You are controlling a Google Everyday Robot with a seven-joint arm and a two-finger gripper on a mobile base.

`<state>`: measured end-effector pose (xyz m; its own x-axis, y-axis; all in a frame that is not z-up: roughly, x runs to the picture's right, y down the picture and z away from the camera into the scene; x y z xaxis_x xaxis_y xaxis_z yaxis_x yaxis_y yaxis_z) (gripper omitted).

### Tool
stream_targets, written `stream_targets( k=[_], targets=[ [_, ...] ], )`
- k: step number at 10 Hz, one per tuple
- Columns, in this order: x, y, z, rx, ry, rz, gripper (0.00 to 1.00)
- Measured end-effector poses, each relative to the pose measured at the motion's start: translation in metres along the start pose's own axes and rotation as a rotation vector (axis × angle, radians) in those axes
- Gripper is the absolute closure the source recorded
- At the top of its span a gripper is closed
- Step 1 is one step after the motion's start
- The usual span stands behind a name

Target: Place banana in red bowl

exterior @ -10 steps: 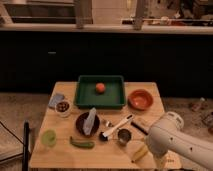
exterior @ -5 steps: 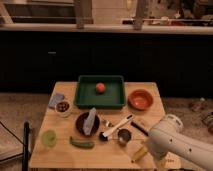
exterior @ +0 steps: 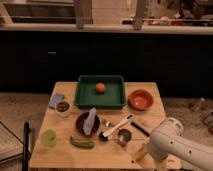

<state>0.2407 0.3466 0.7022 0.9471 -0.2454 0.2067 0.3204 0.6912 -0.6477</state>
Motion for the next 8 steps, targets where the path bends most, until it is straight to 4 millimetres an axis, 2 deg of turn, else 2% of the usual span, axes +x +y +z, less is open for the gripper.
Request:
stream_targets(
  k=[5,8],
  targets=[
    [-0.013,-0.015,-0.002,0.027,-0.04,-0.031,0.2],
    [-0.008,-0.022,0.005,0.07,-0.138,0.02,0.2]
  ],
)
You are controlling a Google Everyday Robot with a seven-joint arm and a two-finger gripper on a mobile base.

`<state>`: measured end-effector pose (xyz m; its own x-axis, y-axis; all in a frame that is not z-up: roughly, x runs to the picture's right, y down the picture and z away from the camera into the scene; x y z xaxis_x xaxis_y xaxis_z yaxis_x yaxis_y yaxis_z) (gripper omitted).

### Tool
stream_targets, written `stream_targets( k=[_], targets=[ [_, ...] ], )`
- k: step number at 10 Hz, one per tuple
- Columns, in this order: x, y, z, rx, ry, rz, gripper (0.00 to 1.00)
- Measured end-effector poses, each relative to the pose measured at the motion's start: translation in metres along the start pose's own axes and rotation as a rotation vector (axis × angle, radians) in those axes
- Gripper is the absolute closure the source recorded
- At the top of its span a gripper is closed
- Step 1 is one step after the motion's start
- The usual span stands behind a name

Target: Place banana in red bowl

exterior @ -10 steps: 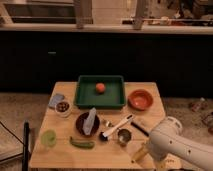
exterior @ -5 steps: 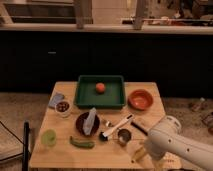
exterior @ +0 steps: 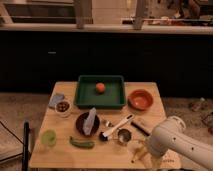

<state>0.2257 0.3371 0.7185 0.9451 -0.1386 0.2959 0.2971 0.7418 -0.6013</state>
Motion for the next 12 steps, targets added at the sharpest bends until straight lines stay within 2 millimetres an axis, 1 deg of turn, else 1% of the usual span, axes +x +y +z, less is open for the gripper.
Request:
stream_targets(
  k=[4,10,11,12],
  targets=[
    [0.008,-0.009,0.007,0.029,-0.082,0.068,0.2],
    [0.018,-0.014,0.023,0.03,-0.124,0.121,0.2],
    [0.017,-0.014,0.025,0.026,-0.125,0.121,0.24],
    [0.017,-0.015,0.026,0.022,-0.126,0.119,0.32]
  ],
)
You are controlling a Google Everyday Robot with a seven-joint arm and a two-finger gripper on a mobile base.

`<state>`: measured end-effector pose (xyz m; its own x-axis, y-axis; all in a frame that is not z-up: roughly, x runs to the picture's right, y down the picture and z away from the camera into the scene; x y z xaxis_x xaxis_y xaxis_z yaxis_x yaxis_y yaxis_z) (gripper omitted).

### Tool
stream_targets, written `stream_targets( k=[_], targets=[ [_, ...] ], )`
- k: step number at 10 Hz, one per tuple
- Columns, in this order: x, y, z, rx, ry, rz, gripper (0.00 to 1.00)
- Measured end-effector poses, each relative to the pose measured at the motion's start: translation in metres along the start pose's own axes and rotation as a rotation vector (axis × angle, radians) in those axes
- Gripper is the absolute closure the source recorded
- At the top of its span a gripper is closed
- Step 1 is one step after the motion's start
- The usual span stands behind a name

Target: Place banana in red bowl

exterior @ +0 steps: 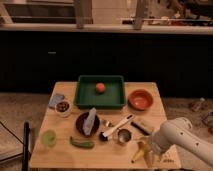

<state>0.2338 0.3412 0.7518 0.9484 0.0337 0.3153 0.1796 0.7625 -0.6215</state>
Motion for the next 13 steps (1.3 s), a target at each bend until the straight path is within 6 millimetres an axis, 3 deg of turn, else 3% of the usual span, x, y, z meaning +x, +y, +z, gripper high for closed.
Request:
stream_targets(
  k=[4,7,13],
  targets=[
    [0.003,0.0,0.003,-0.017,0.003,0.016,0.75],
    [0.012,0.0,-0.004,-0.016,0.014,0.042,0.99],
    [0.038,0.002,-0.035,0.034,0.027,0.096,1.0]
  ],
)
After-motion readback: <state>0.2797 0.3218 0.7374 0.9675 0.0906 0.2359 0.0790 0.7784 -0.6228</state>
